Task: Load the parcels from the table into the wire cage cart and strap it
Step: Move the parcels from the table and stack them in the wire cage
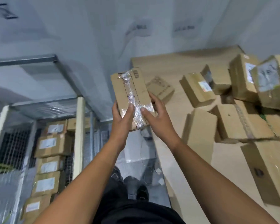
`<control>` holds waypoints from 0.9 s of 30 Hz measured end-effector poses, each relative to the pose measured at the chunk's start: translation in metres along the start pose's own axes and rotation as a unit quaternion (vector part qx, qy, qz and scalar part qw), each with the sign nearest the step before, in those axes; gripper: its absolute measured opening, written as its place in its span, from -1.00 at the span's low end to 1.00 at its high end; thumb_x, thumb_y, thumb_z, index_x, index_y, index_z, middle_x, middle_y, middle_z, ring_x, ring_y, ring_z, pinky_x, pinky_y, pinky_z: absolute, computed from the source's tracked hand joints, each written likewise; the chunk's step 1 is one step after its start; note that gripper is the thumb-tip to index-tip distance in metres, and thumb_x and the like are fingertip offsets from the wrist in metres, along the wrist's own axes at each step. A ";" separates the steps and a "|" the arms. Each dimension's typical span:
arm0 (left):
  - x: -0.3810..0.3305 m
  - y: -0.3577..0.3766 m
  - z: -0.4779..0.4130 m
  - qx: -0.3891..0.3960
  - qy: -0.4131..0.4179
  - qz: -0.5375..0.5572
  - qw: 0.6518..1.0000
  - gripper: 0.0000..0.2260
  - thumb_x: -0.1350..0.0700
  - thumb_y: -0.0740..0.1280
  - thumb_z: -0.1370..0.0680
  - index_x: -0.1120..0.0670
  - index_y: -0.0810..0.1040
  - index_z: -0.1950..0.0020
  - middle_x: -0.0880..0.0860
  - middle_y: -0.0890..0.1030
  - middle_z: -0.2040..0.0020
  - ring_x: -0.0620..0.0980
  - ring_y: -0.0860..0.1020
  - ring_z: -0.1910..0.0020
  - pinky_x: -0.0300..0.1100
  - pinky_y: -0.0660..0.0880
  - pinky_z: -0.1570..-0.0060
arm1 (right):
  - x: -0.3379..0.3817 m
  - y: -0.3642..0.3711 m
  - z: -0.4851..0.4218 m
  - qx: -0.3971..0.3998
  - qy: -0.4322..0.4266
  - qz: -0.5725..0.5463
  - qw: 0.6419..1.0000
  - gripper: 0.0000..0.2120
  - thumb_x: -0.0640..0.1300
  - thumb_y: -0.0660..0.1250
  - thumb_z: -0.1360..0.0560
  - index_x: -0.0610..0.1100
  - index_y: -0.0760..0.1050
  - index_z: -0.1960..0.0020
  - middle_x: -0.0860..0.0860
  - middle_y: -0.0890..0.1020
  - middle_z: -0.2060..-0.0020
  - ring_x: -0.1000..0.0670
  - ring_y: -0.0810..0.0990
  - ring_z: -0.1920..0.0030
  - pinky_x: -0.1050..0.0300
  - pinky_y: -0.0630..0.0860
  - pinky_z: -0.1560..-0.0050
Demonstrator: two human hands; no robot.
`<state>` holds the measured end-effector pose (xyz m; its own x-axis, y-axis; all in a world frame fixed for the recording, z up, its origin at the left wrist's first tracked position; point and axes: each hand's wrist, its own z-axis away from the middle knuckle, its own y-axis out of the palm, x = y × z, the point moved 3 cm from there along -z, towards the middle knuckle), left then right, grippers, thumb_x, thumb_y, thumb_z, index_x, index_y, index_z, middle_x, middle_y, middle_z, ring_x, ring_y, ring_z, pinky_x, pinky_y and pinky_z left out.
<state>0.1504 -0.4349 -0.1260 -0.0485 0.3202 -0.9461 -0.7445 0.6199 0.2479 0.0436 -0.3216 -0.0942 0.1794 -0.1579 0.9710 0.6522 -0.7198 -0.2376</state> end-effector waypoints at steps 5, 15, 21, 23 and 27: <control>-0.014 -0.098 0.005 -0.138 0.008 0.052 0.989 -0.44 -0.20 0.46 -0.54 -0.22 0.35 -0.49 -0.16 0.62 -0.35 -0.16 0.62 -0.28 -0.26 0.60 -0.06 | 0.023 0.102 -0.023 0.124 -0.025 0.043 0.991 -0.43 -0.06 0.45 -0.59 0.11 0.38 -0.56 0.08 0.48 -0.31 0.37 0.52 -0.22 0.53 0.39 -0.17; -0.010 -0.289 0.019 -0.408 -0.010 0.167 0.898 -0.47 -0.09 0.45 -0.59 -0.09 0.29 -0.47 -0.14 0.63 -0.20 -0.28 0.68 0.01 -0.35 0.60 0.19 | 0.042 0.324 -0.043 0.381 -0.059 0.112 0.916 -0.44 -0.04 0.45 -0.59 0.13 0.39 -0.54 0.11 0.47 -0.33 0.44 0.46 -0.24 0.58 0.33 -0.19; 0.024 -0.355 0.015 -0.476 -0.093 0.237 0.842 -0.28 -0.28 0.48 -0.48 -0.26 0.23 -0.56 -0.01 0.55 -0.41 0.17 0.61 -0.28 0.29 0.58 -0.16 | 0.016 0.394 -0.074 0.507 -0.038 0.200 0.838 -0.48 0.19 0.33 -0.62 0.18 0.36 -0.55 0.15 0.43 -0.49 0.18 0.40 -0.42 0.30 0.32 -0.33; 0.038 -0.372 0.003 -0.498 -0.099 0.216 0.834 -0.22 -0.26 0.46 -0.50 -0.23 0.15 -0.62 -0.02 0.48 -0.48 0.12 0.53 -0.34 0.16 0.56 -0.22 | -0.003 0.409 -0.102 0.497 -0.038 0.244 0.832 -0.47 0.21 0.32 -0.62 0.10 0.40 -0.55 0.10 0.45 -0.50 0.11 0.40 -0.46 0.20 0.31 -0.38; 0.068 -0.411 -0.034 -0.529 -0.112 0.200 0.817 -0.29 -0.16 0.42 -0.59 -0.05 0.13 -0.63 -0.03 0.50 -0.38 0.03 0.54 -0.26 0.10 0.55 -0.25 | -0.048 0.450 -0.156 0.476 -0.051 0.313 0.820 -0.50 0.14 0.34 -0.63 -0.02 0.43 -0.50 -0.02 0.53 -0.41 -0.03 0.46 -0.42 0.02 0.41 -0.39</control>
<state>0.4307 -0.6922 -0.2997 -0.3932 0.5419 -0.7428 -0.8637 -0.4947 0.0963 0.2133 -0.7430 -0.2439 0.7273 -0.2020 0.6559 0.6800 0.3418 -0.6487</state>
